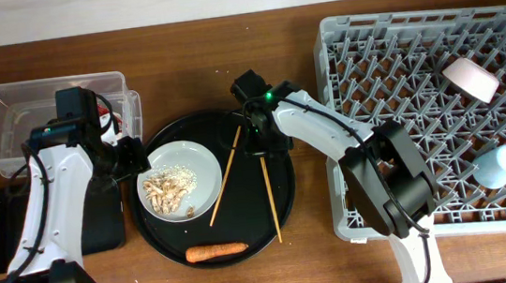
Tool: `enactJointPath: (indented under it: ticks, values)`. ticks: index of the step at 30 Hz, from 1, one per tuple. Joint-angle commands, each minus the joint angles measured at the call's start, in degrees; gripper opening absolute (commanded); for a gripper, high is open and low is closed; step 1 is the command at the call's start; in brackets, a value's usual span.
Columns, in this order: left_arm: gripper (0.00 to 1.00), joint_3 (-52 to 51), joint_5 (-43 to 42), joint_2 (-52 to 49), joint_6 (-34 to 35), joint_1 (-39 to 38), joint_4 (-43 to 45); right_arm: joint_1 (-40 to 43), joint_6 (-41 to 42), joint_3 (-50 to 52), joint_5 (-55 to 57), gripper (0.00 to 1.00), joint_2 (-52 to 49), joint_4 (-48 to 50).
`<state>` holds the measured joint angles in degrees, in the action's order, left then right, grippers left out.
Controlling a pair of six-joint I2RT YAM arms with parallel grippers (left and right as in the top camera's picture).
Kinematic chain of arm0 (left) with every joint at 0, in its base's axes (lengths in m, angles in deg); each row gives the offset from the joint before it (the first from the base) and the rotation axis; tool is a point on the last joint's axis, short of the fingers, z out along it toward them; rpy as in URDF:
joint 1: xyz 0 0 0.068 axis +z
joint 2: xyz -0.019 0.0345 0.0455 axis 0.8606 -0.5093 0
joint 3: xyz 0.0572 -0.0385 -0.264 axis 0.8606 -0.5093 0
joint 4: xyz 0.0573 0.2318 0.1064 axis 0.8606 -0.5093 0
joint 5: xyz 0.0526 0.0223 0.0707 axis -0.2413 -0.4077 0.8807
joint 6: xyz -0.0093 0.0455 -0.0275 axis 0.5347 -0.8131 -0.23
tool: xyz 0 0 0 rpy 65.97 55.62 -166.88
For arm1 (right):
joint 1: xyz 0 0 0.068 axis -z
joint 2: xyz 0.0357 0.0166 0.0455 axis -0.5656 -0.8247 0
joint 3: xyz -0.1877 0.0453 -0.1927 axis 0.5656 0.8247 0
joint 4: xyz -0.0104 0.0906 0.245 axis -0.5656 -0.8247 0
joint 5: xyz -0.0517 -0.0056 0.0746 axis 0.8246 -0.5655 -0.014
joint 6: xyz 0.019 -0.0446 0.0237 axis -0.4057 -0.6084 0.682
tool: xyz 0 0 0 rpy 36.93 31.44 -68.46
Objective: Sort waste into correct bins and load items into the dishwasher rack
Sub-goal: 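Place the chopstick into the rack's left edge with the right gripper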
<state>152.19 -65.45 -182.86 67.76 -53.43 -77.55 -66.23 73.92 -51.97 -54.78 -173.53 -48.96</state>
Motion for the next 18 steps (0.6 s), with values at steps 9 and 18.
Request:
enactJointPath:
  ticks: [9, 18]
  values:
    - [0.73, 0.04, -0.59, 0.98, 0.74, 0.11, -0.04, 2.38, -8.37, -1.42, -0.48, 0.04, 10.16, -6.49]
    - [0.73, 0.04, -0.61, 0.98, 0.74, 0.11, -0.09, 16.46, -13.2, -1.4, 4.9, 0.04, 22.21, -14.56]
